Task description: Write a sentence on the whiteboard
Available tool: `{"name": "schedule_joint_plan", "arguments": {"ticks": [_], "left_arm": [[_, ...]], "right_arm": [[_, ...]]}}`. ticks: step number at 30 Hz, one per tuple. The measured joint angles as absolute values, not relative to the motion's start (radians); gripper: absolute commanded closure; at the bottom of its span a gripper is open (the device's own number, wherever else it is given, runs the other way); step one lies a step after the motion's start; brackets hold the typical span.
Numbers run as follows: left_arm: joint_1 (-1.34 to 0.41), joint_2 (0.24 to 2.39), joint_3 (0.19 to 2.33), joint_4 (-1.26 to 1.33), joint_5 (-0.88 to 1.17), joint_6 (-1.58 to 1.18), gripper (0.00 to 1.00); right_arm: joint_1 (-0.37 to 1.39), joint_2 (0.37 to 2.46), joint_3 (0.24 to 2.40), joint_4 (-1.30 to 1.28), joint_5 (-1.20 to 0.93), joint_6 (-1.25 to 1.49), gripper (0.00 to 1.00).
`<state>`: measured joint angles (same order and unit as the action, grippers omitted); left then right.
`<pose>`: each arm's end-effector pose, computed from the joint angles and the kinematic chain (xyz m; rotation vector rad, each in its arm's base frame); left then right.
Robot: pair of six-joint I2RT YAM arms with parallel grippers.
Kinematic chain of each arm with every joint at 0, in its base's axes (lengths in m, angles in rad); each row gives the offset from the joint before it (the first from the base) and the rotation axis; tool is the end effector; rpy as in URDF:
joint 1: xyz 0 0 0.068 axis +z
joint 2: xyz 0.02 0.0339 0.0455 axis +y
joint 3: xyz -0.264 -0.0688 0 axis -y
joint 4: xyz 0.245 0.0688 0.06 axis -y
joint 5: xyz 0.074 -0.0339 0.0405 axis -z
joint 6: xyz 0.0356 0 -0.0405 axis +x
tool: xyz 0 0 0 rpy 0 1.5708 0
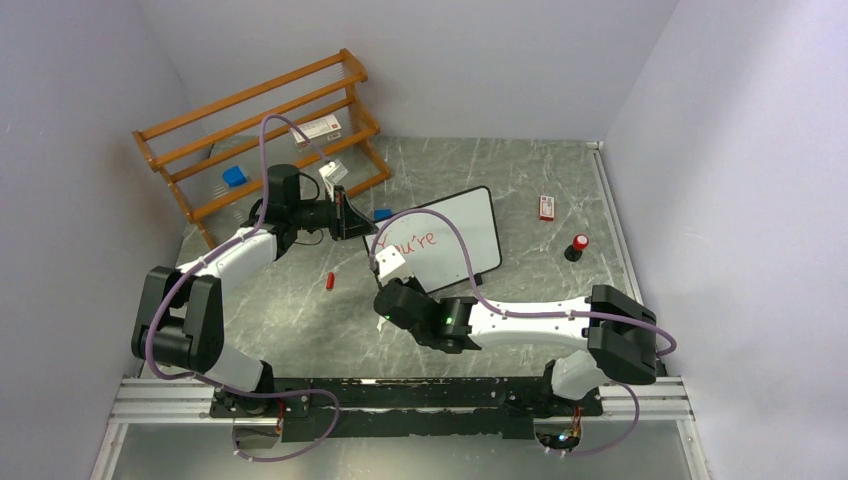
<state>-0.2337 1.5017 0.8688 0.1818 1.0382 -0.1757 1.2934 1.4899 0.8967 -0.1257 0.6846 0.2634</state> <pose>0.3019 -0.1034 0.2402 0.7318 1.8707 -1.2989 0.1070 0.2937 0.2225 -0.7325 1.9778 0.1350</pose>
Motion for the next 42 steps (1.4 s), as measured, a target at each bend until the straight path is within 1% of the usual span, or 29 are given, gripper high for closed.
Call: {"name": "schedule_joint_plan", "arguments": {"ticks": [14,42], "left_arm": [[-0.234,1.502,0.869,0.182,1.038,-0.176,0.95],[-0.234,1.502,0.869,0.181,1.038,-0.175,0.95]], "right_arm": [[1.293,1.436,0.886,-0.116,0.707,0.259,1.00],[1.253,1.457,0.896,-0.071,0.730,0.238,1.00]]}}
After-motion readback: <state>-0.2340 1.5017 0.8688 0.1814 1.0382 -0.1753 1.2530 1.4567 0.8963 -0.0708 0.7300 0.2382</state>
